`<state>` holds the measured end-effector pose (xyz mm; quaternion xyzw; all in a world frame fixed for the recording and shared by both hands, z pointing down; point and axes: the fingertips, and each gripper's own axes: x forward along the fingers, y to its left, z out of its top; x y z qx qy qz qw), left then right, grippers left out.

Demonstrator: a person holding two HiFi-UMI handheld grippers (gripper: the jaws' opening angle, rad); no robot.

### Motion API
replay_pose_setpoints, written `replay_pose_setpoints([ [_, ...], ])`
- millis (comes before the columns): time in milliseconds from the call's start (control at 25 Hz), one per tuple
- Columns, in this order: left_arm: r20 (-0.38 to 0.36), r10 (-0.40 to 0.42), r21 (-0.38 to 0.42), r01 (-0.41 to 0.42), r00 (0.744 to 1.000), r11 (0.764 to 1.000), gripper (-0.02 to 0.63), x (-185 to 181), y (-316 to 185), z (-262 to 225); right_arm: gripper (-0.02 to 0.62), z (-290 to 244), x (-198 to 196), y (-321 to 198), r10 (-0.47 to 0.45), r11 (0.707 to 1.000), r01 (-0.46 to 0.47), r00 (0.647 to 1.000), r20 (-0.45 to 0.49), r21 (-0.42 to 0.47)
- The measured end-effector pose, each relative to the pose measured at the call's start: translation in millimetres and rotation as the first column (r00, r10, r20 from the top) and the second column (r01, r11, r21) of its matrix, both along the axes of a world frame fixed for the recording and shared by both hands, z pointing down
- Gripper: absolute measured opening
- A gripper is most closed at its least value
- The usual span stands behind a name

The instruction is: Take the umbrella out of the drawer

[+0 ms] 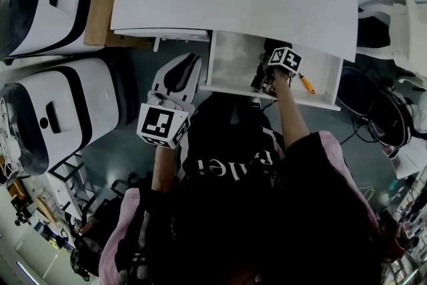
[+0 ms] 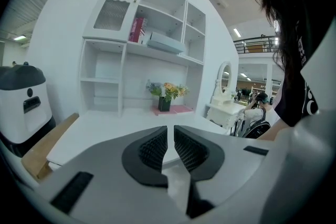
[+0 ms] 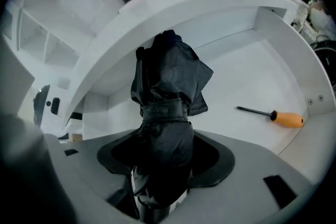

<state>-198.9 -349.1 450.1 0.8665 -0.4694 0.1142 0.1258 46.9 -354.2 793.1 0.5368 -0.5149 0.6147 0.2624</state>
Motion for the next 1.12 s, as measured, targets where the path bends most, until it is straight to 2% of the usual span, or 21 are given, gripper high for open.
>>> replay_pose_setpoints([
  [160,-0.004,0.012,0.012,-0.012,1.0,1.0,0.041,12.5,-0.1,-6.3,0.281,-22.1,-5.6,2.6,0.084,0.996,-0.086,0.985,0.15,0.007],
  [320,-0.006,0.023,0.01,-0.022,1.0,1.0,0.041,24.2,6.2,-7.6,0.281,-43.8,-16.2,13.8,0.176,0.984,-0.178,0.923,0.341,-0.025],
  [400,-0.006,0.027,0.011,-0.027,1.0,1.0,0.041,29.3,10.5,-8.9,0.281,-53.6,-20.8,23.3,0.189,0.981,-0.19,0.899,0.396,-0.038],
  [640,-0.001,0.031,0.019,-0.031,1.0,0.999,0.041,42.0,25.1,-13.3,0.281,-81.3,-23.2,50.8,0.113,0.992,-0.124,0.895,0.431,-0.001],
  [840,0.002,0.026,0.024,-0.026,1.0,0.999,0.041,53.4,40.0,-16.7,0.281,-112.2,-19.2,70.9,0.069,0.995,-0.097,0.871,0.486,0.033],
  [1120,-0.022,0.028,0.032,-0.027,0.999,0.999,0.041,82.2,68.2,-22.9,0.281,-158.0,-1.4,99.1,-0.087,0.986,0.012,0.886,0.456,0.164],
])
